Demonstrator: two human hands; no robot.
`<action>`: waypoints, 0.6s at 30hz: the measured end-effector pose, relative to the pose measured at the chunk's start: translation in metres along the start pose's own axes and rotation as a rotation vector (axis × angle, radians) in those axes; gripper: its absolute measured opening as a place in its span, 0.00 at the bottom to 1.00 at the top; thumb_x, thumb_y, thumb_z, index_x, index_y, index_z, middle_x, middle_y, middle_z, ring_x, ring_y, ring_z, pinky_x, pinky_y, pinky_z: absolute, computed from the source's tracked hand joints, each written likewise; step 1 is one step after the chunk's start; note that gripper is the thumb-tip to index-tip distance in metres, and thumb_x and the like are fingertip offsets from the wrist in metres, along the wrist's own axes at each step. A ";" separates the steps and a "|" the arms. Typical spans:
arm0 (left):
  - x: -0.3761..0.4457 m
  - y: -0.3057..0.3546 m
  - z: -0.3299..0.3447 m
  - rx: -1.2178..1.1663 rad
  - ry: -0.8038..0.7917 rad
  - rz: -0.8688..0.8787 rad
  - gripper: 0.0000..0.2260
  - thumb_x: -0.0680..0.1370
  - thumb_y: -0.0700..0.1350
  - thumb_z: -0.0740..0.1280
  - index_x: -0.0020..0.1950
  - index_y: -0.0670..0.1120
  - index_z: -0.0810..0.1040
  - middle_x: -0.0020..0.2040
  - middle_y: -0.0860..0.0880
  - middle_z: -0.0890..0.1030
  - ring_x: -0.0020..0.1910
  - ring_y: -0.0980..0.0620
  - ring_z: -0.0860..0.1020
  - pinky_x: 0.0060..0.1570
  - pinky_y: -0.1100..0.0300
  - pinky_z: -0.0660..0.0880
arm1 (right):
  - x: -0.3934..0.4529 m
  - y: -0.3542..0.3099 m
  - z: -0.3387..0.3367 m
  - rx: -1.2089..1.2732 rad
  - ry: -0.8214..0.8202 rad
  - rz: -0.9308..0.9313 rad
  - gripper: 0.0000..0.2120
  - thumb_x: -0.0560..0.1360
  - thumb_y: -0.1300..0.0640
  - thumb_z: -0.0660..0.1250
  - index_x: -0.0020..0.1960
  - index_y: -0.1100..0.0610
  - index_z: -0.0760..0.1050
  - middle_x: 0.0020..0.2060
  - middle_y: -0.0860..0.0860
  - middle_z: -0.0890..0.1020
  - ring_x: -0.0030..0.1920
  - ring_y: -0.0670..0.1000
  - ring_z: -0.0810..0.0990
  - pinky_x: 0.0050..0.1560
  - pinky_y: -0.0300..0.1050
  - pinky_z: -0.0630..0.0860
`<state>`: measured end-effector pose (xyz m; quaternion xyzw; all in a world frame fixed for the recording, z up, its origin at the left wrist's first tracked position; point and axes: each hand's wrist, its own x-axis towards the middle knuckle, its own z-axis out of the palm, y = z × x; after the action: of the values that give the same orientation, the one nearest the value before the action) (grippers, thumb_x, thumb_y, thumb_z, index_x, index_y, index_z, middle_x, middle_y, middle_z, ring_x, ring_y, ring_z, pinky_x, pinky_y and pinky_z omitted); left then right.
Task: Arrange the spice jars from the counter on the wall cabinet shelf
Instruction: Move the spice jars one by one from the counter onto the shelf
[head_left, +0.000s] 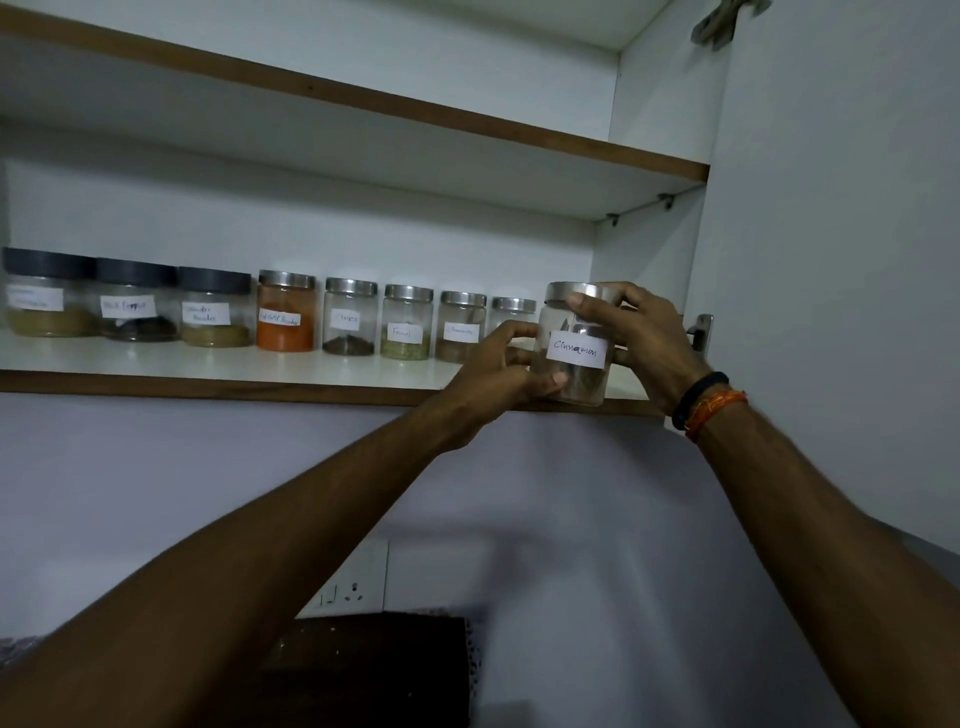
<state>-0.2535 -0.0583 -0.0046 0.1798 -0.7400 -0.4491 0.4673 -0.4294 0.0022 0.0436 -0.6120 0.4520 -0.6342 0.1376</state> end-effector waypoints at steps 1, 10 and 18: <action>0.006 0.001 -0.003 0.110 -0.008 0.020 0.27 0.73 0.45 0.77 0.70 0.49 0.71 0.59 0.49 0.82 0.58 0.51 0.81 0.54 0.53 0.82 | 0.006 0.003 -0.002 -0.014 0.008 -0.006 0.21 0.70 0.47 0.76 0.58 0.56 0.80 0.54 0.54 0.84 0.53 0.54 0.85 0.49 0.49 0.83; 0.038 -0.012 -0.032 1.287 -0.446 0.003 0.29 0.83 0.61 0.56 0.80 0.47 0.62 0.77 0.45 0.67 0.75 0.46 0.67 0.72 0.50 0.64 | 0.050 0.040 -0.007 -0.011 0.188 0.065 0.22 0.68 0.48 0.79 0.56 0.56 0.79 0.56 0.55 0.83 0.54 0.57 0.84 0.55 0.60 0.82; 0.052 -0.017 -0.036 1.268 -0.543 -0.074 0.30 0.82 0.64 0.53 0.82 0.53 0.53 0.81 0.49 0.57 0.80 0.48 0.58 0.76 0.50 0.54 | 0.085 0.079 -0.001 -0.011 0.181 0.108 0.20 0.70 0.52 0.78 0.57 0.55 0.75 0.56 0.55 0.81 0.55 0.56 0.81 0.43 0.44 0.77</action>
<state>-0.2513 -0.1212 0.0144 0.3246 -0.9439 0.0255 0.0546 -0.4779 -0.1031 0.0406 -0.5275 0.4983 -0.6763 0.1269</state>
